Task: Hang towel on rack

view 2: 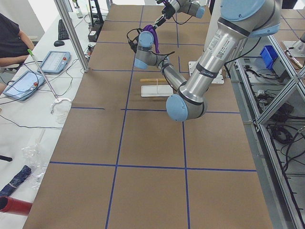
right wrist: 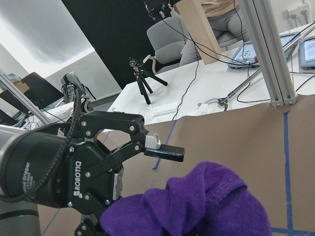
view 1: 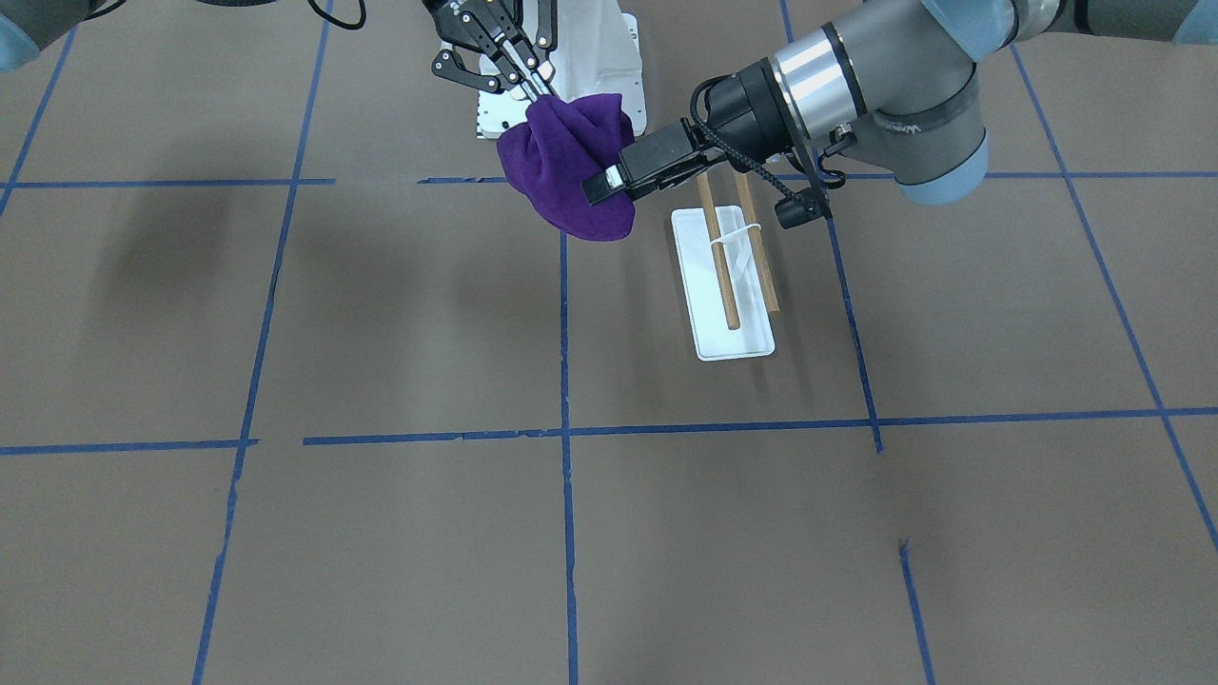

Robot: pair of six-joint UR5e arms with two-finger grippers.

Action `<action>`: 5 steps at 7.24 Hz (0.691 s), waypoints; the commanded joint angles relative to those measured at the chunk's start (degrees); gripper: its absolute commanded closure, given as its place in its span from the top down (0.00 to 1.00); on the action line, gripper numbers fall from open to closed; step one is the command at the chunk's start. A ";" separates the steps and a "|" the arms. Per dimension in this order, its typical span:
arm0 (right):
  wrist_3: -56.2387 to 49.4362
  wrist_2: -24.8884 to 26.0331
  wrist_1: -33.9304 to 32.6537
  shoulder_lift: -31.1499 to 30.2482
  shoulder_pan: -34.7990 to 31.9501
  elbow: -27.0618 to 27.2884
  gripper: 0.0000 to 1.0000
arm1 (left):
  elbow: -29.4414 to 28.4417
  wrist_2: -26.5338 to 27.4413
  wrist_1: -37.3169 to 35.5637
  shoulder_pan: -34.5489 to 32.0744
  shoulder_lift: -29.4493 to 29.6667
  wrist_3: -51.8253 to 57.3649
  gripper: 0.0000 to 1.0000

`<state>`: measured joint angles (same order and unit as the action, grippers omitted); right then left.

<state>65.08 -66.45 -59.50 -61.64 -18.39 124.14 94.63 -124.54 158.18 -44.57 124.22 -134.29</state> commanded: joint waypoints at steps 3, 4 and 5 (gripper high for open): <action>-0.21 -0.09 0.00 0.12 0.29 0.40 0.00 | 0.47 -0.17 -1.03 0.01 0.32 0.43 0.00; -0.30 -0.17 0.09 0.03 0.20 0.48 0.00 | 0.47 -1.39 -1.03 0.01 0.23 0.43 0.00; -0.65 -0.17 0.09 -0.05 0.20 0.66 0.00 | 0.56 -2.36 -1.03 -0.60 0.23 0.43 0.00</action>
<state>64.72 -66.59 -59.44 -61.62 -18.15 124.62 95.10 -125.81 157.16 -44.71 124.49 -133.90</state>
